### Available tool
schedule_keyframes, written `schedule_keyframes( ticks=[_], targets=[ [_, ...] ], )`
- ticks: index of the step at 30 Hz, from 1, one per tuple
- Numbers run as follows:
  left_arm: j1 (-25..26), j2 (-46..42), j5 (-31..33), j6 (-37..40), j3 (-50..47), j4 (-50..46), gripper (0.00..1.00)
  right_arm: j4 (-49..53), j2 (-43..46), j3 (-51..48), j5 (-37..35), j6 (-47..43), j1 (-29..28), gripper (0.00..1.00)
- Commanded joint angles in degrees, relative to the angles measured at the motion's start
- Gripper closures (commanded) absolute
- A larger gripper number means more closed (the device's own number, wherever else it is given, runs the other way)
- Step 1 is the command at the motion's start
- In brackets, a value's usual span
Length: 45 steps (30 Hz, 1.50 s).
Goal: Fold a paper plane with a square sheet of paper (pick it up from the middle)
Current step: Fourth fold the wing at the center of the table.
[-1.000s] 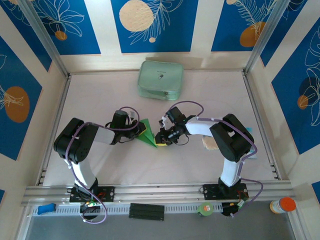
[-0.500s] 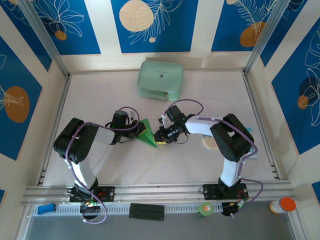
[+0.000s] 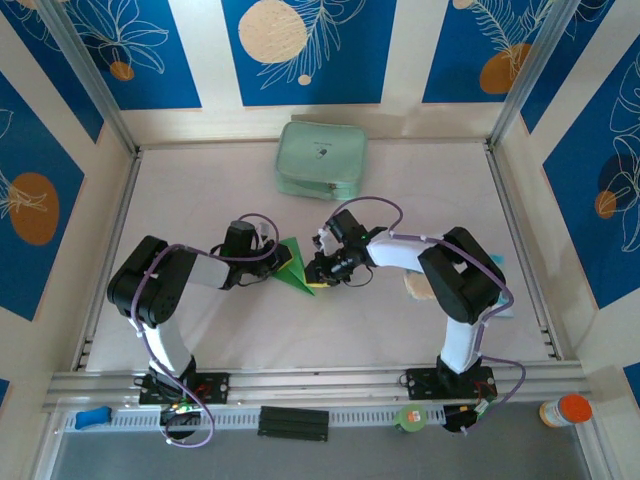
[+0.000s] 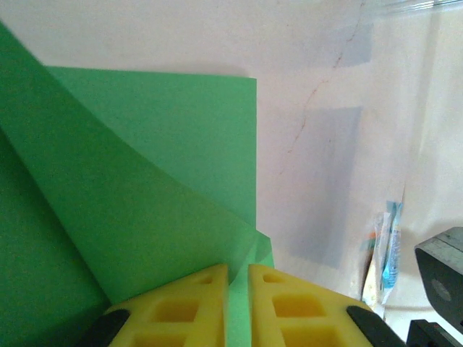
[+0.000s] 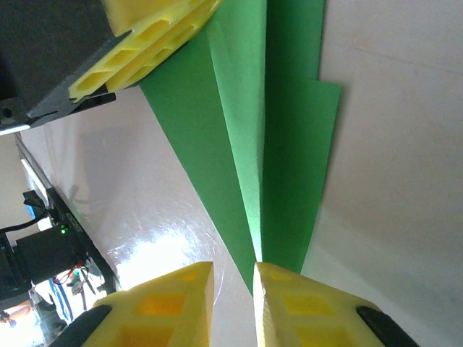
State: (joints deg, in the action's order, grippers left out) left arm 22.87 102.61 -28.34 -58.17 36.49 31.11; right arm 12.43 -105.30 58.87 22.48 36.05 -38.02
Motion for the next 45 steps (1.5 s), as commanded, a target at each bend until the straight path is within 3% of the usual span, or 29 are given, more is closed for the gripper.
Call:
schedule_keyframes(
  ticks=[1,22,45],
  targets=[
    [-0.63,0.84,-0.43,-0.12,-1.22,-0.39,0.84,1.29,-1.36,0.99,0.72,-0.04,-0.39,0.80],
    [-0.64,0.40,-0.47,-0.04,-1.31,-0.56,0.83,-0.67,2.54,-1.58,-4.33,0.55,0.05,0.77],
    [-0.64,0.15,-0.46,-0.30,-1.44,-0.45,0.83,-1.12,-2.94,1.03,0.38,1.04,-0.76,0.83]
  ],
)
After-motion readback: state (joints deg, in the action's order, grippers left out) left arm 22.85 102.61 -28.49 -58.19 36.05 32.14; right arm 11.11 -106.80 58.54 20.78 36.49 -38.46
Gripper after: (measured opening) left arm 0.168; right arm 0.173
